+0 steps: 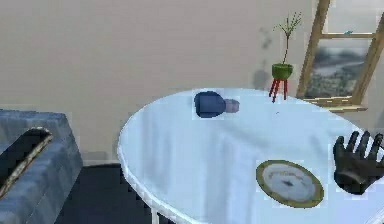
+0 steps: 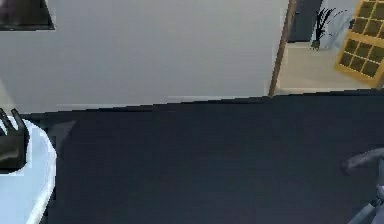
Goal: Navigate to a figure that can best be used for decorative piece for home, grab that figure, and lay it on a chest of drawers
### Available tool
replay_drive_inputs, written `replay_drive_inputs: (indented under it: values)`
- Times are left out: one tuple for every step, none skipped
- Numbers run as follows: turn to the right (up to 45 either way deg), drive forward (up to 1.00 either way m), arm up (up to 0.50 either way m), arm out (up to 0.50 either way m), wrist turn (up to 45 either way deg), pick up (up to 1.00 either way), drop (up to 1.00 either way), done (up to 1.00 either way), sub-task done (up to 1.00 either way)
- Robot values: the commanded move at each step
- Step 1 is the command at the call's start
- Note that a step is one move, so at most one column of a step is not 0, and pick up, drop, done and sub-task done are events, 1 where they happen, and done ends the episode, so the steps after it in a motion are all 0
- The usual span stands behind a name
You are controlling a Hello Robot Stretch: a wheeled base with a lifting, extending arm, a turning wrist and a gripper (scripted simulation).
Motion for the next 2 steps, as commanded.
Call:
replay_drive_inputs:
  values:
    - [45.0, 0.00, 0.00, 0.00, 0.0, 0.00, 0.00, 0.00, 0.00]
    - [21.0, 0.00, 0.00, 0.00, 0.0, 0.00, 0.00, 0.00, 0.00]
